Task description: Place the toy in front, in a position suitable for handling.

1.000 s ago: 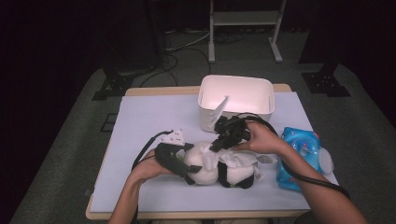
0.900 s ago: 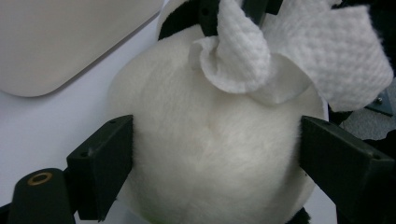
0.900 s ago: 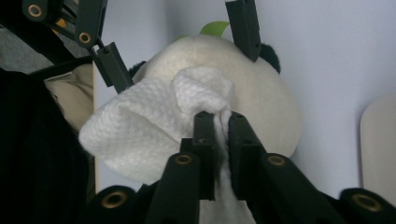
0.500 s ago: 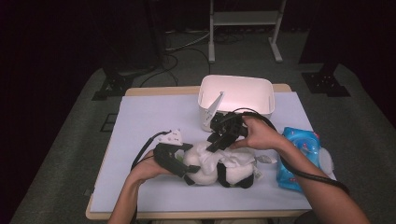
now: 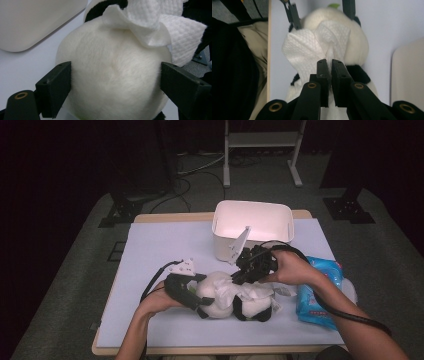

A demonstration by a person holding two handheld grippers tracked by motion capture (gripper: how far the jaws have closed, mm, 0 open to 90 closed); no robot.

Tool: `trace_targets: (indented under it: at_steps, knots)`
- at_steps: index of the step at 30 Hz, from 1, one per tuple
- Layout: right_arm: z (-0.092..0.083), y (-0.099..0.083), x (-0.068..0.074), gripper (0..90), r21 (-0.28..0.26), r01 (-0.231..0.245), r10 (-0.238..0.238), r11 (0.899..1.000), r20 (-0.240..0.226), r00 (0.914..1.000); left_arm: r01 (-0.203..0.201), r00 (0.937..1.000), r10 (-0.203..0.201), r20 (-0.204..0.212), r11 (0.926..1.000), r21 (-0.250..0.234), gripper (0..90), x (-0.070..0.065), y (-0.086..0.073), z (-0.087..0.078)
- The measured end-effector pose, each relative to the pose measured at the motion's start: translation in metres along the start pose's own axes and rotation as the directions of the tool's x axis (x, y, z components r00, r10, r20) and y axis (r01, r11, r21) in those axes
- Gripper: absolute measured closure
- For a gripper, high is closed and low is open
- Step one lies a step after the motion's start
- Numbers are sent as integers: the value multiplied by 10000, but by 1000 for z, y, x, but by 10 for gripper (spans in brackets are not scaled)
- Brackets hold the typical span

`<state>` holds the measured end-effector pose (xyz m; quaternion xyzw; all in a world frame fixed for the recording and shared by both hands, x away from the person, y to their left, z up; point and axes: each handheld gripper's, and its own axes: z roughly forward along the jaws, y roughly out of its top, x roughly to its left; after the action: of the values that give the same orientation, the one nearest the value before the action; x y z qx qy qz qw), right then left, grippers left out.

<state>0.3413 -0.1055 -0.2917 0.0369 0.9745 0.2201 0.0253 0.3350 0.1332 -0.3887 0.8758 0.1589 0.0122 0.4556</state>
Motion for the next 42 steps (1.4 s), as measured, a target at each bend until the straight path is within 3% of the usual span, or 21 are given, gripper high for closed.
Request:
trace_targets:
  at_steps: [3,10,17,23,28,31,37,38,42]
  knots:
    - [11,-6,1,748,347,-134,133,9993,38,9999,16,10000,-16,15,10000,-16,122,0,0,0]
    - [23,-6,1,578,124,-530,531,9985,-156,9985,43,10000,-43,18,10000,-24,120,0,0,1]
    - [35,8,2,539,-144,-495,497,9987,180,9986,-15,10000,15,28,10000,42,122,-1,0,1]
    - [43,16,0,596,-200,-440,444,9988,226,9988,-30,10000,30,87,10000,75,122,0,0,2]
    - [43,13,-1,777,-332,-621,631,9975,320,9975,-148,9999,147,68,9998,138,121,-2,1,3]
    - [43,11,-1,830,-403,-677,692,9969,373,9969,-150,9999,150,2,9998,123,118,-3,1,3]
    - [33,5,-1,840,-316,-664,676,9973,397,9969,-266,9996,267,-76,9994,207,113,-4,3,3]
    - [30,0,0,841,-116,-633,637,9979,348,9974,-259,9996,261,-75,9995,198,113,-4,3,3]
    - [21,-16,3,840,-132,-836,840,9964,347,9959,-248,9996,250,-108,9995,201,109,-5,3,3]
